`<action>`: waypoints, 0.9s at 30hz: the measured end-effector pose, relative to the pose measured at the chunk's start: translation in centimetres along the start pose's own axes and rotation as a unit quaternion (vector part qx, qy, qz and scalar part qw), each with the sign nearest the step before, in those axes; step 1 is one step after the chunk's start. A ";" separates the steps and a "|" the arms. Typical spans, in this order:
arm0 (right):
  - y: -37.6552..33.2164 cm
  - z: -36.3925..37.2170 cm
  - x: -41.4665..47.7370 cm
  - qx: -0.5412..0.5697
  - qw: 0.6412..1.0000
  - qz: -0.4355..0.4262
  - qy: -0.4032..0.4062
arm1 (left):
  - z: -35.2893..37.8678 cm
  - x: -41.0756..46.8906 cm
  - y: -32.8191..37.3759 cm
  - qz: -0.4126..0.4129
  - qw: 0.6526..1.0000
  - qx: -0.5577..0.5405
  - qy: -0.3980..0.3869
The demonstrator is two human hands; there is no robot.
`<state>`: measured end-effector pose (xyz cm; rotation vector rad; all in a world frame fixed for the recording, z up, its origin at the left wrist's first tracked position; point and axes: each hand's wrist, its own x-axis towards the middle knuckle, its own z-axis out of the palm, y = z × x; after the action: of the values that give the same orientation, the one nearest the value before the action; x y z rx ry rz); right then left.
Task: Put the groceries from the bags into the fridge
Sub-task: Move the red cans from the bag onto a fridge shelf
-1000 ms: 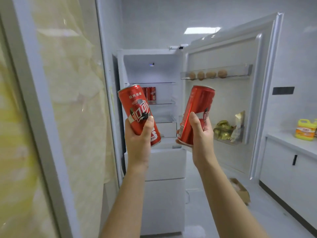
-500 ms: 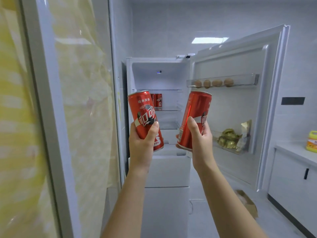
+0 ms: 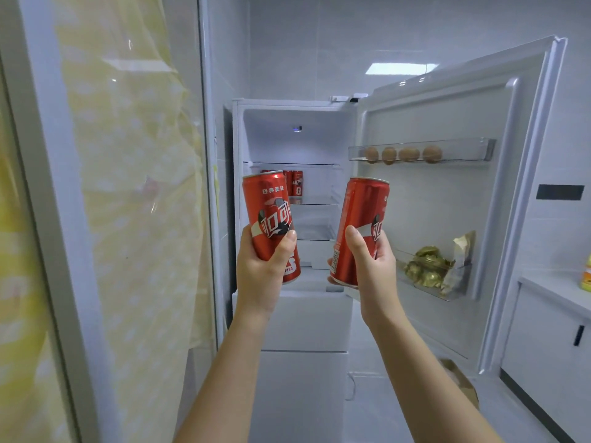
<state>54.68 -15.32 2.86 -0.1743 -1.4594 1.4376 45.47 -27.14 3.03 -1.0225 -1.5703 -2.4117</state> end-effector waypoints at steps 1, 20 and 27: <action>0.3 -0.1 0.4 -0.003 1.000 0.001 0.001 | 0.2 0.3 -0.4 -0.001 1.000 0.002 -0.001; 11.2 3.2 14.4 -0.028 0.999 -0.005 0.025 | 1.4 15.6 -12.7 0.002 0.999 -0.026 -0.021; 15.9 7.3 21.9 -0.032 0.999 -0.005 0.034 | 0.7 24.6 -17.5 0.004 0.999 -0.022 -0.033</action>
<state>31.04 -0.28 3.83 -0.2520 -1.4502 1.3647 19.60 -11.64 3.58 -1.1244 -1.5368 -2.4416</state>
